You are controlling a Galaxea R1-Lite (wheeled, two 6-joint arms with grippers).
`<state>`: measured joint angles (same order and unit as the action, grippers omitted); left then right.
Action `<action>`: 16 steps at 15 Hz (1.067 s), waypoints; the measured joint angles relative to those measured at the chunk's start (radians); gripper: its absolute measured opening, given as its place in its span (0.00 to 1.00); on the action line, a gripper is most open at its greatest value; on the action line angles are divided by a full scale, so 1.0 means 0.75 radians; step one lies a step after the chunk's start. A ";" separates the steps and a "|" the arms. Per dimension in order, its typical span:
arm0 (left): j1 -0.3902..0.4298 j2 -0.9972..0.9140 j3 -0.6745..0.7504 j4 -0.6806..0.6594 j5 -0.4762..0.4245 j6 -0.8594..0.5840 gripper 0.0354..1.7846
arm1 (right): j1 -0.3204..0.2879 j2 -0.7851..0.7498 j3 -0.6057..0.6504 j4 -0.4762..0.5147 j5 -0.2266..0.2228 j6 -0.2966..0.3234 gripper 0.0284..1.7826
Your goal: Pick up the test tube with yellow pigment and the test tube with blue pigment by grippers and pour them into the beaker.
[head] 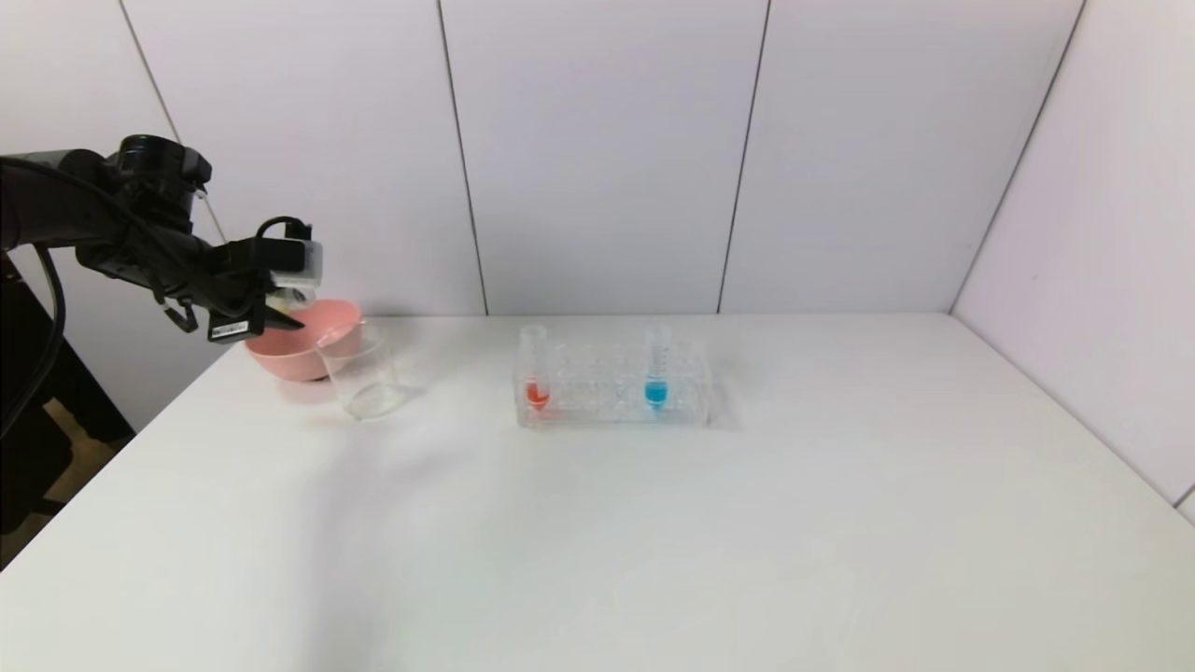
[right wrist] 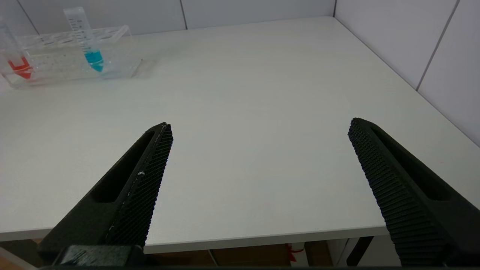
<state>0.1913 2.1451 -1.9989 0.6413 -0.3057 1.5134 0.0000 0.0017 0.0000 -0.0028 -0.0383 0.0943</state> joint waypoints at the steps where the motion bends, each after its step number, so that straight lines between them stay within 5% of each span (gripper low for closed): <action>1: -0.008 0.000 0.000 -0.009 0.027 0.004 0.28 | 0.000 0.000 0.000 0.000 0.001 0.001 0.96; 16: -0.046 -0.002 0.001 -0.013 0.097 0.057 0.28 | 0.000 0.000 0.000 0.000 0.000 0.001 0.96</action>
<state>0.1568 2.1436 -1.9979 0.6315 -0.2332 1.5562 0.0000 0.0017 0.0000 -0.0028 -0.0385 0.0947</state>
